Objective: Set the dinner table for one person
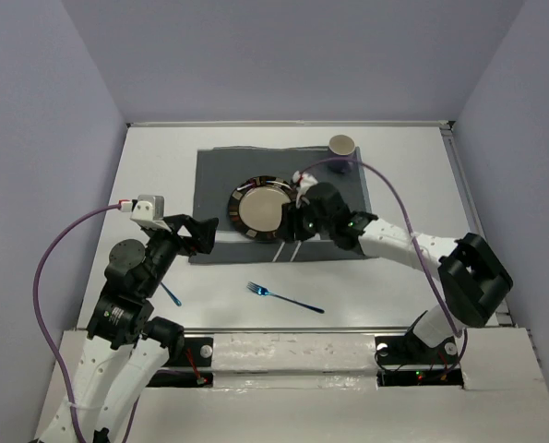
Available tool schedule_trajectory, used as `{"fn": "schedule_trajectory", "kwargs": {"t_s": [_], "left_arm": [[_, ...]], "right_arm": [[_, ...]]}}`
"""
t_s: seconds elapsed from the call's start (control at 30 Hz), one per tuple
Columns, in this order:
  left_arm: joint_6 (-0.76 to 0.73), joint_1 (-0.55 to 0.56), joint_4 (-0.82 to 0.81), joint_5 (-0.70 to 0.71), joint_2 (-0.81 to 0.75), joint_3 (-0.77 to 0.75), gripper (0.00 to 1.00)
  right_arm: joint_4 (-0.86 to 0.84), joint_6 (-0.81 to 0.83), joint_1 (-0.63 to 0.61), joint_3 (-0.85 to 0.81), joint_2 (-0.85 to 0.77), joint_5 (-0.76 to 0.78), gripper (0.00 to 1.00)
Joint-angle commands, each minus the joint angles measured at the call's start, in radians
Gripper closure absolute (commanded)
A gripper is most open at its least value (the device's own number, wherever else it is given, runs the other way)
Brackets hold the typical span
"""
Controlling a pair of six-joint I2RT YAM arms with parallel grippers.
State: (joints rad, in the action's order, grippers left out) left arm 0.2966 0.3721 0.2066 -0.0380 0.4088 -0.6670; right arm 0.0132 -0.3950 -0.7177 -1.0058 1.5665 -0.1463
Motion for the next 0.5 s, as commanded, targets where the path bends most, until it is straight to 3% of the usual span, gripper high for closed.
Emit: {"fn": "schedule_trajectory", "kwargs": {"t_s": [0.0, 0.1, 0.3, 0.47], "left_arm": [[-0.007, 0.007, -0.046, -0.016, -0.01, 0.004, 0.01], [-0.008, 0.007, -0.046, -0.013, -0.016, 0.001, 0.01], [-0.013, 0.007, -0.035, 0.016, -0.034, -0.005, 0.01], [-0.011, 0.007, -0.036, 0.013, -0.038, -0.005, 0.01]], "right_arm": [[0.137, 0.12, -0.184, 0.107, -0.046, 0.026, 0.43], [0.153, 0.137, -0.28, 0.133, -0.045, 0.059, 0.37], [0.205, 0.171, -0.33, 0.089, 0.053, 0.096, 0.35], [0.243, 0.177, -0.388, 0.027, 0.136, 0.111, 0.43]]}}
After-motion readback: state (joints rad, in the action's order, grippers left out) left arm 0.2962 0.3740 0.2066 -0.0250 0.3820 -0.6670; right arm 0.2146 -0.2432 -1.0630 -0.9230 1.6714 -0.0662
